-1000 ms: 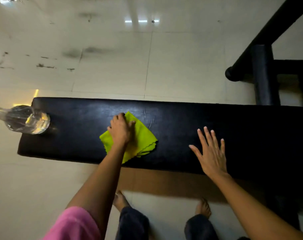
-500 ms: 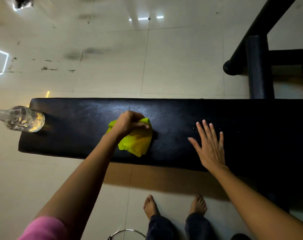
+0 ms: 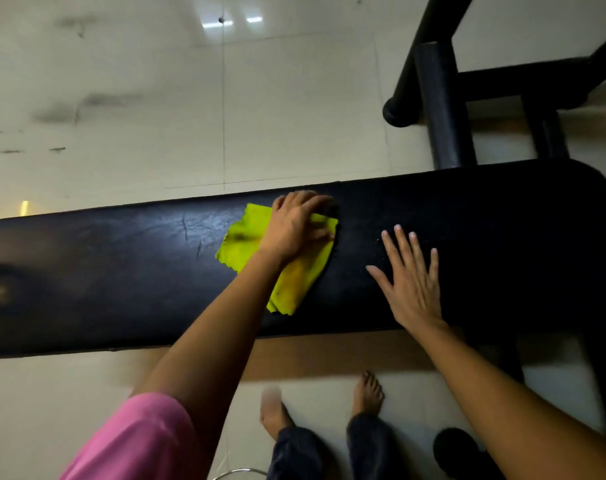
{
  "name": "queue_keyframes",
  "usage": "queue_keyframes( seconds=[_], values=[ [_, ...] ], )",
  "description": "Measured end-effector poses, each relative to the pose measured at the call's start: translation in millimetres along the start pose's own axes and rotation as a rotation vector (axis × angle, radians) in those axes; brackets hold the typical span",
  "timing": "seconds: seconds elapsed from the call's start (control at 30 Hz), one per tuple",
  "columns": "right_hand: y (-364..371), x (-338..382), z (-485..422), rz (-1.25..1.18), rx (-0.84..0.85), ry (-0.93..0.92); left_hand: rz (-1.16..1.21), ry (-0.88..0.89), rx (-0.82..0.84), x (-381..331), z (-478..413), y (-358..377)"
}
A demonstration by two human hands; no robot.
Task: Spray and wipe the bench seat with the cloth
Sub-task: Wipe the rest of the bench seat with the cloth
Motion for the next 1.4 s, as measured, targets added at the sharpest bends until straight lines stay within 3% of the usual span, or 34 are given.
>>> queue_keyframes(
  seconds=[0.07,0.13,0.23,0.33,0.43,0.67,0.9,1.07,1.17,1.23,1.4],
  values=[
    [-1.6,-4.8,-2.9,0.016,-0.005,0.011,-0.026,-0.065,-0.248,0.8,25.0,-7.2],
    [-2.0,-10.9,-6.6,0.021,-0.019,0.045,0.009,-0.265,-0.368,2.6,53.1,-0.7],
    [1.1,-16.9,-11.5,0.013,-0.05,0.075,0.131,-0.71,-0.279,9.4,65.9,26.5],
    [7.2,-18.4,-12.7,0.026,-0.097,0.085,0.173,-0.93,-0.276,2.5,33.8,38.6],
    [13.3,-20.8,-13.6,0.045,-0.126,0.086,0.084,-0.875,-0.283,-14.4,-3.6,47.2],
    [12.4,-21.2,-12.3,0.038,-0.102,0.091,-0.187,-0.311,-0.182,-18.4,37.4,55.3],
    [13.1,-18.3,-15.3,0.046,-0.135,0.074,-0.171,-0.574,-0.186,14.4,16.1,33.9],
    [15.6,-20.4,-14.1,0.051,-0.145,0.078,-0.198,-0.385,-0.09,-14.5,1.3,49.0],
    [14.3,-20.7,-13.6,0.046,-0.137,0.087,-0.28,-0.184,-0.057,-19.3,41.7,56.2],
    [13.8,-19.9,-13.8,0.034,-0.129,0.082,-0.328,-0.163,-0.078,-1.7,75.9,53.5],
    [13.6,-18.1,-14.9,0.024,-0.146,0.076,-0.222,-0.472,-0.139,38.1,69.6,29.4]
  ],
)
Point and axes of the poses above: each hand's wrist, its own z-axis away from the middle knuckle, its own y-axis out of the palm, x = y × z, the point moved 5 cm from there along -z, towards the middle knuckle
